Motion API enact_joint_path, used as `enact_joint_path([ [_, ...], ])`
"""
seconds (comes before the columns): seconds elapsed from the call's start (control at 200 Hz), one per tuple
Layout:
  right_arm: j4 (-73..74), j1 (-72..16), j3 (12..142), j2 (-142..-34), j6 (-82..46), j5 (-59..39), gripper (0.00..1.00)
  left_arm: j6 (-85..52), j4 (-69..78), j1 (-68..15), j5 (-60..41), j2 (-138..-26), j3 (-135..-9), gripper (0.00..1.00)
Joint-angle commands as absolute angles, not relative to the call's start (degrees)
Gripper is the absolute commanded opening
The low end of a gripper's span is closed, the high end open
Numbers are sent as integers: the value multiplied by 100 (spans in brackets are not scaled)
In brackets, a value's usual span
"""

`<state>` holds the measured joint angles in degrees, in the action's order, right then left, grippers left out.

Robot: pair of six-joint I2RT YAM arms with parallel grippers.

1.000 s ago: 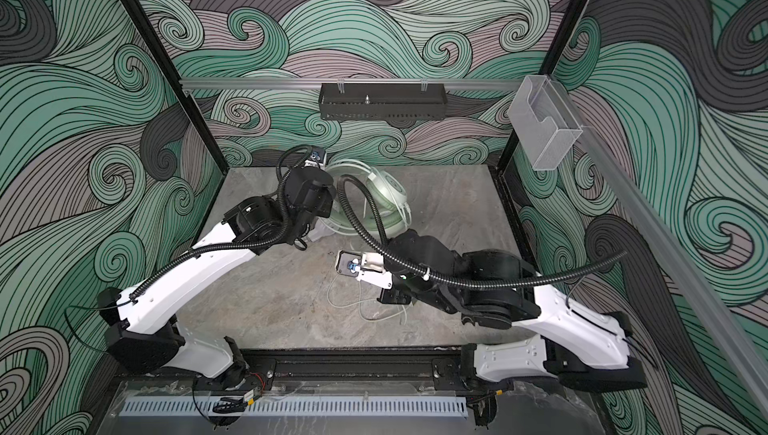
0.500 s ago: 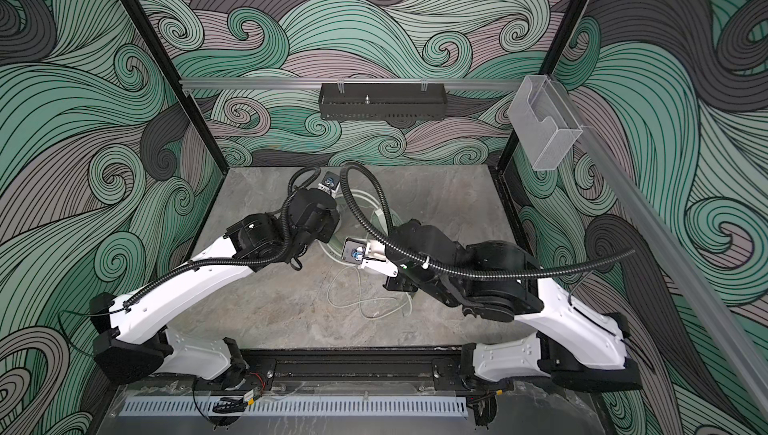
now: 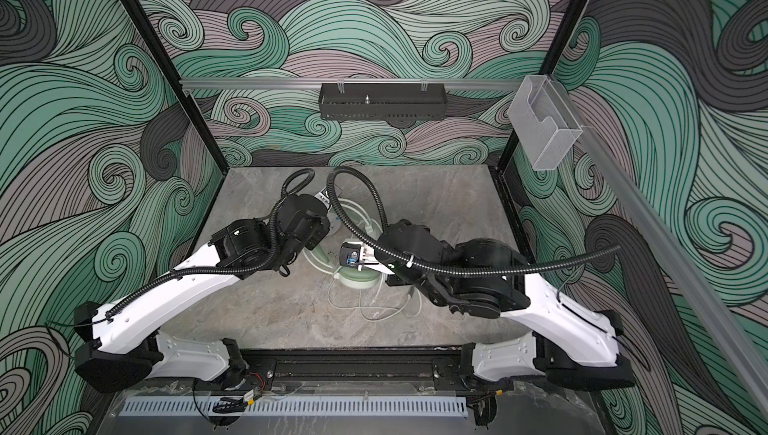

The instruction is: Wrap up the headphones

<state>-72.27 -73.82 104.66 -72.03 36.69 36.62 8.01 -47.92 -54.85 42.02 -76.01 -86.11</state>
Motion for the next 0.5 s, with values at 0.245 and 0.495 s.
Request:
enact_joint_path([
  [0.245,-7009,-6715,10599,-7076,3832,3846,0,1204,-4729,-5705,3587,-7518,-8851,0],
  [0.495,-6677,-6156,10675,-7161,3808,3500,0,907,-4931,-5923,2686,-7488,-9023,0],
])
